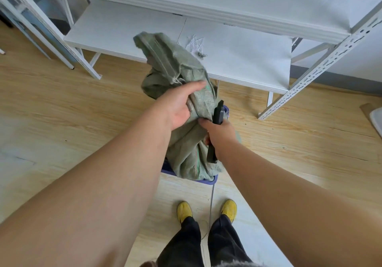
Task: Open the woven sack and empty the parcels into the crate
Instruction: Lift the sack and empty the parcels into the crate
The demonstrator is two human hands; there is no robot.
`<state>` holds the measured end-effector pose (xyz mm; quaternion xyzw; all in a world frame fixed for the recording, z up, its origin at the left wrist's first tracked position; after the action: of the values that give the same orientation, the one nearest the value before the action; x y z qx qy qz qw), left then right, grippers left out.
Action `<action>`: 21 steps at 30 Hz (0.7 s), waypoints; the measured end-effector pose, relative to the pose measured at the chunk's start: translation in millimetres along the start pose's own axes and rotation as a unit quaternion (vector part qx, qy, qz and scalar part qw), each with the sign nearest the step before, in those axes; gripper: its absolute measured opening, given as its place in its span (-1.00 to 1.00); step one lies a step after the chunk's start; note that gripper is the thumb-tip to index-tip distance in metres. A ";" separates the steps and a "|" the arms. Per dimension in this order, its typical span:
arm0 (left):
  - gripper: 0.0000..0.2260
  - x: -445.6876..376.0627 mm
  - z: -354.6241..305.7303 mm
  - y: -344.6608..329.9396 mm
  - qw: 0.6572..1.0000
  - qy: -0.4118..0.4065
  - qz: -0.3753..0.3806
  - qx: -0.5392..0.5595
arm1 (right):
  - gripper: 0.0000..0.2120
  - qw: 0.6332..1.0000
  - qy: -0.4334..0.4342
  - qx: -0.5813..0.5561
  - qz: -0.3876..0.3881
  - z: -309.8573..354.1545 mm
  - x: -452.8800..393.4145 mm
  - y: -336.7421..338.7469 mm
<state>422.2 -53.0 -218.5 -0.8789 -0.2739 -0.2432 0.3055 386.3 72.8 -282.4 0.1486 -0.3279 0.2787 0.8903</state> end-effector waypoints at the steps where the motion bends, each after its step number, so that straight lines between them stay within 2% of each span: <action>1: -0.59 -1.7 -1.9 -1.5 0.998 -0.021 0.031 -0.048 | -0.78 1.000 -0.008 -0.011 -0.015 0.7 -3.8 7.4; 3: -0.38 -1.0 0.8 10.1 0.979 -0.045 0.030 -0.198 | -0.80 0.999 -0.012 -0.020 -0.022 4.2 -10.0 16.2; 5: -0.07 -1.9 13.4 33.2 0.940 -0.035 -0.020 -0.339 | -0.81 0.999 -0.013 -0.032 -0.015 6.9 -14.1 19.2; 6: 0.02 -1.5 22.0 42.6 0.918 -0.022 -0.041 -0.395 | -0.80 0.999 -0.013 -0.036 -0.009 7.7 -15.7 19.9; 8: 0.08 -2.5 42.0 52.1 0.852 0.001 -0.065 -0.519 | -0.79 0.999 -0.013 -0.036 0.006 10.0 -17.2 20.0; 10: 0.02 -4.6 58.5 47.9 0.791 -0.003 -0.075 -0.607 | -0.79 1.000 -0.002 -0.009 0.022 15.3 -18.1 18.5; 12: -0.21 -10.7 72.8 44.8 0.791 -0.013 -0.085 -0.606 | -0.78 0.997 0.022 0.058 0.038 26.1 -17.2 13.8; 14: -0.43 -10.6 74.0 48.1 0.833 -0.031 -0.126 -0.538 | -0.78 0.990 0.039 0.116 0.070 40.1 -14.1 3.5; 16: -0.55 -11.2 68.5 56.6 0.877 -0.048 -0.172 -0.447 | -0.79 0.984 0.042 0.131 0.117 52.1 -9.8 -7.2; 17: -0.61 -11.4 63.9 60.8 0.886 -0.054 -0.192 -0.419 | -0.81 0.982 0.041 0.126 0.135 57.5 -7.7 -10.2; 19: -0.68 -8.4 49.8 69.3 0.877 -0.055 -0.234 -0.415 | -0.84 0.984 0.044 0.105 0.135 67.2 -5.3 -6.2; 21: -0.73 -1.4 31.5 79.2 0.854 -0.066 -0.281 -0.432 | -0.84 0.992 0.044 0.075 0.091 70.8 -6.6 11.6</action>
<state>479.3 -84.9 -273.3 -0.8221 -0.3960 -0.3539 -0.2053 339.7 47.7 -233.4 0.1722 -0.2789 0.3885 0.8612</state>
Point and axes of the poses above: each hand's wrist, its own x-axis away from the middle knuckle, its own y-axis out of the back of the hand, z = x × y, the point moved 10 cm from there along -x, towards the middle knuckle, and after that the axes turned 5 degrees about z, right-handed, at the moved point
